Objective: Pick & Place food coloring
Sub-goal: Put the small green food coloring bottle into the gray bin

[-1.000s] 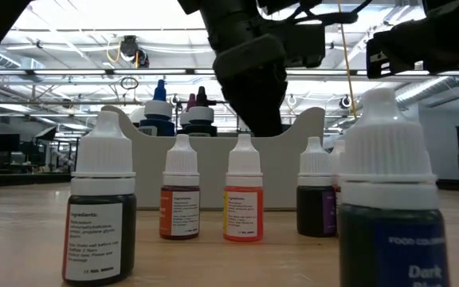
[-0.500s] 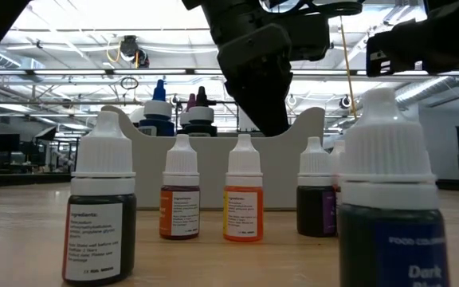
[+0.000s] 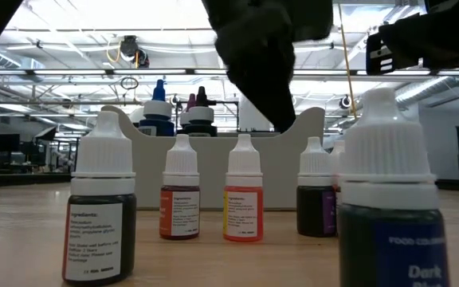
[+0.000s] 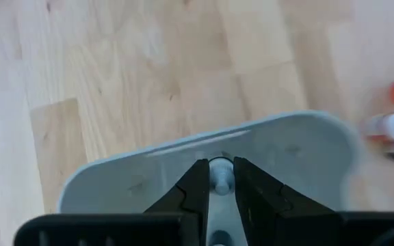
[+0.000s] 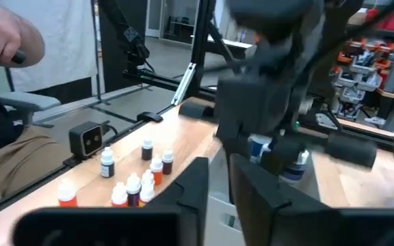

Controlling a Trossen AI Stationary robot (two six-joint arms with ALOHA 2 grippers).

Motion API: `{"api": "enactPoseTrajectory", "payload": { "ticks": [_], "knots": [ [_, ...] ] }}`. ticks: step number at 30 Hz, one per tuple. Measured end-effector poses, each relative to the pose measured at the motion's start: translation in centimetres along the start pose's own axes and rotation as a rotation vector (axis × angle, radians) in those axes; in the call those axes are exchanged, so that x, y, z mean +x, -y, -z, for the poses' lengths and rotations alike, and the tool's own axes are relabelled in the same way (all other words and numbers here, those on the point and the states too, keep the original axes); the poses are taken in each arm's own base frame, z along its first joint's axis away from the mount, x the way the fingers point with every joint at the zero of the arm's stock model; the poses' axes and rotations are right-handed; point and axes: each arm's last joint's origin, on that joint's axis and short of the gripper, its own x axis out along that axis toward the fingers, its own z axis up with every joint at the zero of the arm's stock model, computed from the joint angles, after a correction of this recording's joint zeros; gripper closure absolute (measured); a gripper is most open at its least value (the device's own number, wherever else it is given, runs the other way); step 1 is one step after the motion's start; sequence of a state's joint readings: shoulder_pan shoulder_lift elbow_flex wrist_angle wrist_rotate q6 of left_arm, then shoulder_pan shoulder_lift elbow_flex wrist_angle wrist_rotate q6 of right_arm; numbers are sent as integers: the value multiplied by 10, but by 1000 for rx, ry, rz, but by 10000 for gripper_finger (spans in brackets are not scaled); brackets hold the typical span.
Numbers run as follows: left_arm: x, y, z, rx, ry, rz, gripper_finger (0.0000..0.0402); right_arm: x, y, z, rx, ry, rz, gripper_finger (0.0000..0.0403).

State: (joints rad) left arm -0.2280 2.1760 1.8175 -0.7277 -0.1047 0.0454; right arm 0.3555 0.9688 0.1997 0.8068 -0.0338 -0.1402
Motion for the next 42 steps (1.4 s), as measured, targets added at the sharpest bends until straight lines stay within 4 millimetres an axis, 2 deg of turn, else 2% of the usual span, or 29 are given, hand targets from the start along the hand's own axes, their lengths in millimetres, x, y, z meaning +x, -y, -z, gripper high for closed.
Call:
{"api": "enactPoseTrajectory", "payload": {
  "ticks": [6,10,14,21,29,36,39,42],
  "knots": [
    [-21,7,-9,2,87,8,339,0,0,-1,-4,9,-18,264],
    [-26,10,-11,-2,107,12,339,0,0,-1,-5,16,-17,242],
    [-36,13,-13,-55,126,38,339,0,0,-1,-10,16,-18,255],
    [-47,17,-16,-109,163,60,339,0,0,-4,-8,46,-14,329],
    [-48,16,-18,-143,183,40,339,0,0,-5,-3,52,-16,379],
    [-48,20,-18,-154,186,61,330,0,0,-4,-2,47,-17,371],
    [-48,21,-17,-109,179,89,295,0,0,-3,3,34,-19,353],
    [-48,21,-17,-109,175,100,240,0,-1,-2,4,26,-20,328]
  ]
}}
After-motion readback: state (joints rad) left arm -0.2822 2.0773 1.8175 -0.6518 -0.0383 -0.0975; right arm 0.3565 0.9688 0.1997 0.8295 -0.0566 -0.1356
